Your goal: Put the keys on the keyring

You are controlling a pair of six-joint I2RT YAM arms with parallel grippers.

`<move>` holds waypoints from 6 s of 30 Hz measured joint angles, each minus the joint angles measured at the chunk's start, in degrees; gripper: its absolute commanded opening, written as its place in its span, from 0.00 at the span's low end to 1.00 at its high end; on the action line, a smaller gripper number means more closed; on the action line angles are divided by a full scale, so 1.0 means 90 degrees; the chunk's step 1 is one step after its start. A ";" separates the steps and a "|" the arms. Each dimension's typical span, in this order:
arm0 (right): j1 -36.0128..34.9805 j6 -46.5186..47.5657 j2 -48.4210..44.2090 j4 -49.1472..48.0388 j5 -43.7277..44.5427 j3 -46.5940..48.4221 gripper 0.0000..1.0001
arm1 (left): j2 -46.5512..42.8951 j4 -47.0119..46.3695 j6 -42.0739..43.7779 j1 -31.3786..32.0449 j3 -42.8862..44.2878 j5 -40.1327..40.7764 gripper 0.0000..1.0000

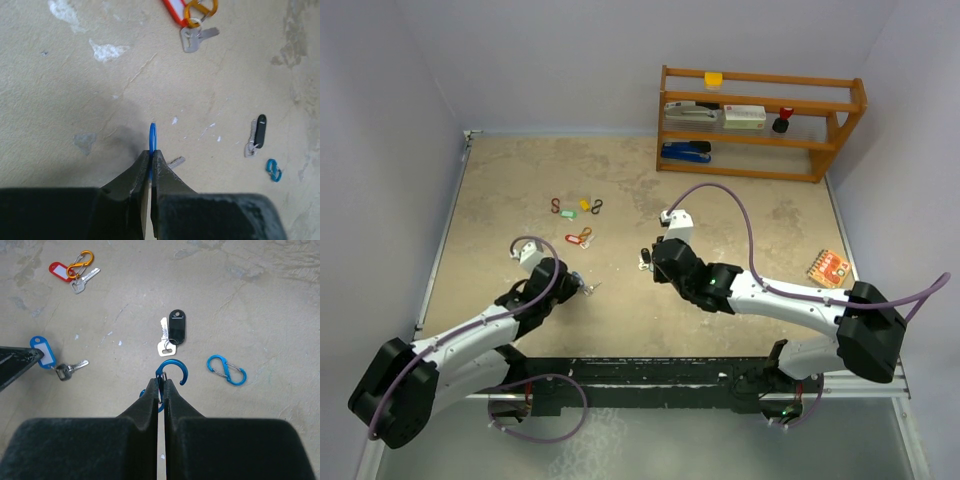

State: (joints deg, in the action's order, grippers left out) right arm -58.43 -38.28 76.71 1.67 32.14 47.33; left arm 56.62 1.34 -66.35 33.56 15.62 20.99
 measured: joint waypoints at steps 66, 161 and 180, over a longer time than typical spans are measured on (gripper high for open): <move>0.0000 0.0316 -0.0168 -0.0610 -0.0661 -0.0095 0.00 | 0.1056 -0.2084 0.1134 0.1909 0.1753 0.0032 0.00; 0.0068 0.0442 -0.1940 -0.0930 0.0656 -0.1105 0.00 | 0.1005 -0.1464 0.0937 0.2829 0.1668 0.1234 0.50; 0.2271 0.0894 -0.0498 -0.0891 0.0459 -0.0731 0.00 | 0.0466 -0.0981 0.1183 0.2829 0.1622 0.2103 0.91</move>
State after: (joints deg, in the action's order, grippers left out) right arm -38.00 -30.24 72.23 -6.35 36.27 40.75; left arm 60.82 -7.49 -55.70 59.02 30.22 39.92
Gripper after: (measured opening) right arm 0.018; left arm 0.889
